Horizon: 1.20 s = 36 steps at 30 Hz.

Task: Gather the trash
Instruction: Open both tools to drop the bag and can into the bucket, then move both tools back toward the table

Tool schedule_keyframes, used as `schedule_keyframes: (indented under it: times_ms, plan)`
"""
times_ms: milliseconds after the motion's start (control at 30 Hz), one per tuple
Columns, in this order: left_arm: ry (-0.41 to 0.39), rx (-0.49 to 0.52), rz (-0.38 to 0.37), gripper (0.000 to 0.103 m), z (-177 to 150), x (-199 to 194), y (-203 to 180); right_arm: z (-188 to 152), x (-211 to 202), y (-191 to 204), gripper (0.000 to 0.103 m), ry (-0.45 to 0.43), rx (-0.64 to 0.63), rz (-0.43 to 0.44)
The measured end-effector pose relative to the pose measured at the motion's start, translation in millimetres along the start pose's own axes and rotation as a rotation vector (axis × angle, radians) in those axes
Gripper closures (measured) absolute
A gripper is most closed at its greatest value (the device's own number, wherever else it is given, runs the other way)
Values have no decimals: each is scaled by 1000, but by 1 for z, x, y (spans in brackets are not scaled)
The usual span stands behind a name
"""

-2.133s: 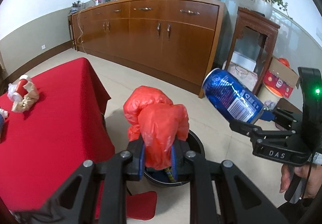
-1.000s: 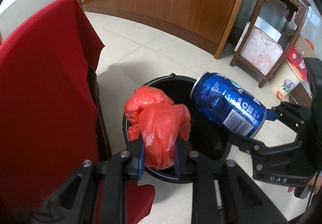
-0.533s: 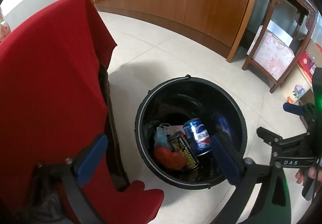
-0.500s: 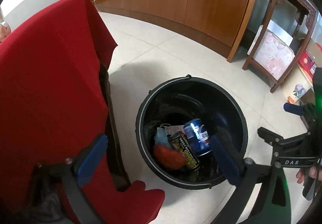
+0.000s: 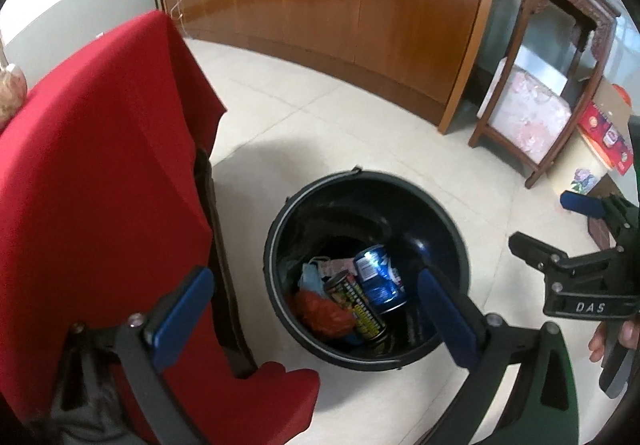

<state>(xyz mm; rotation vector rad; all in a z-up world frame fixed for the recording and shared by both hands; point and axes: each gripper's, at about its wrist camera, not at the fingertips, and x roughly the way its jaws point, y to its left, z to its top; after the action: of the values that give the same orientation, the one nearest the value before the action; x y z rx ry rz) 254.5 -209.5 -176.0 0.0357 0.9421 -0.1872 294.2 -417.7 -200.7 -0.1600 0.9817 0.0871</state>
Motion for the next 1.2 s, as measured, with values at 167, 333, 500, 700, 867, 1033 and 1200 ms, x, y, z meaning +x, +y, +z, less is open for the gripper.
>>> schedule_keyframes:
  times_ms: [167, 333, 500, 700, 867, 1033, 1200]
  plan:
    - [-43, 7, -27, 0, 7, -23, -8, 4, -23, -7, 0, -45, 40, -14]
    - [-80, 16, -56, 0, 14, -43, -12, 6, -51, -15, 0, -94, 93, -17]
    - [-116, 16, -74, 0, 17, -65, -9, 11, -80, -17, 0, -133, 126, -18]
    - [-197, 26, -50, 0, 18, -103, 10, 24, -115, -7, 0, -191, 142, 2]
    - [-261, -9, 8, 0, 16, -131, 43, 37, -134, 24, 0, -236, 114, 44]
    - [-304, -71, 62, 0, 12, -149, 85, 50, -142, 63, 0, -253, 75, 98]
    - [-351, -102, 97, 0, 2, -168, 117, 58, -150, 112, 0, -273, 9, 151]
